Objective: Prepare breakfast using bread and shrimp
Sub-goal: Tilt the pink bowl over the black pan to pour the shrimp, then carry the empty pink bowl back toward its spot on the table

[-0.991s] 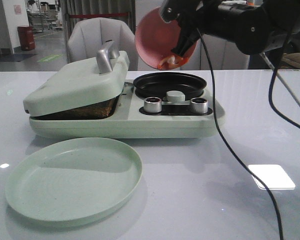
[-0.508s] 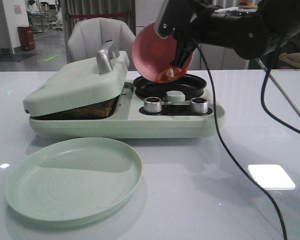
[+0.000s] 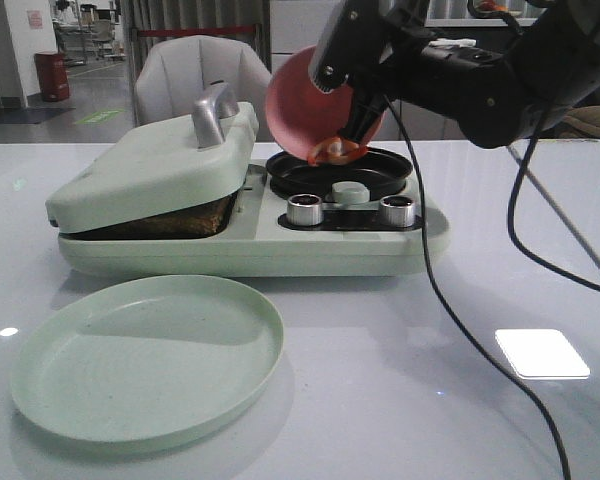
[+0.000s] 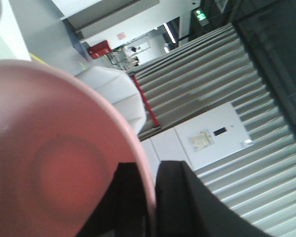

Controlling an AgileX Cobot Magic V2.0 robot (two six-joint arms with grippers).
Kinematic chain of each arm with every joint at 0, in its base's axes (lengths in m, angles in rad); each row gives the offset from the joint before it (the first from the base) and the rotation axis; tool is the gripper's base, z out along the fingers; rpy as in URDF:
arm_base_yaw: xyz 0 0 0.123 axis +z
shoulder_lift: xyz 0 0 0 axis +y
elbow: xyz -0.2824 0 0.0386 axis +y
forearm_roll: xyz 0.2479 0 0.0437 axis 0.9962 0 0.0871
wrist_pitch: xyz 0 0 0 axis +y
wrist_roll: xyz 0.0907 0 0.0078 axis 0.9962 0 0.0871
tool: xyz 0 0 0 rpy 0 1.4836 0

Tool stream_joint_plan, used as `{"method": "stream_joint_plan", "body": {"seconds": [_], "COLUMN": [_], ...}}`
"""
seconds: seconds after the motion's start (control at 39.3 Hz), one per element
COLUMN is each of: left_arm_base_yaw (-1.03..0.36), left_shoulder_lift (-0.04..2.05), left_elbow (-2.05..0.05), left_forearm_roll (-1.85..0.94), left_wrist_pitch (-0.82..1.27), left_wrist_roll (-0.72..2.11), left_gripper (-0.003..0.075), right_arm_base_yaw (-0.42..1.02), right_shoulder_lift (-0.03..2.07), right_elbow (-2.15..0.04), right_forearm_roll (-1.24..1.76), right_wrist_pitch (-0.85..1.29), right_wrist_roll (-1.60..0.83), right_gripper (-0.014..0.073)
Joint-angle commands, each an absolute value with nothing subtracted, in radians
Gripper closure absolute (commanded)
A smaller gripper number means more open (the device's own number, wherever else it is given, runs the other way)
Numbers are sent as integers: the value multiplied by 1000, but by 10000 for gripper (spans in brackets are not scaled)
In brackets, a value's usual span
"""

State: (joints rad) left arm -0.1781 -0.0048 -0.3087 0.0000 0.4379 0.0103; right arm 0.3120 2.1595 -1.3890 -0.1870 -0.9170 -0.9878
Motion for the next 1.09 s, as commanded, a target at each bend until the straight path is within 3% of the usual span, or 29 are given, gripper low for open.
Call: {"method": "stream_joint_plan", "body": {"seconds": [0.0,0.15,0.3,0.64,0.76,1.07], "left_arm_base_yaw": [-186,-186,-186,-186,-186,-186], "left_shoulder_lift": [0,0,0,0,0,0], "left_elbow": [-332,-332,-332,-332,-332,-332], "left_forearm_roll": [-8,-8,-8,-8,-8,-8], "left_wrist_pitch": [357,357,357,357,357,357], "left_wrist_roll": [6,6,6,6,6,6], "left_gripper": [606,606,606,606,606,606], "right_arm_base_yaw": [307,307,307,307,307,302], "right_shoulder_lift": [2103,2103,2103,2096,2049,1786], "right_elbow": [-1419,-1414,-1414,-1415,-1415,-1415], "right_forearm_roll": [-154,-156,-133,242,329,455], "right_wrist_pitch": [-1008,-1019,-1065,-1054,-924,-352], "right_wrist_roll": [-1095,-1210,-1172,-457,-309,-300], "right_gripper": [446,446,446,446,447,447]}}
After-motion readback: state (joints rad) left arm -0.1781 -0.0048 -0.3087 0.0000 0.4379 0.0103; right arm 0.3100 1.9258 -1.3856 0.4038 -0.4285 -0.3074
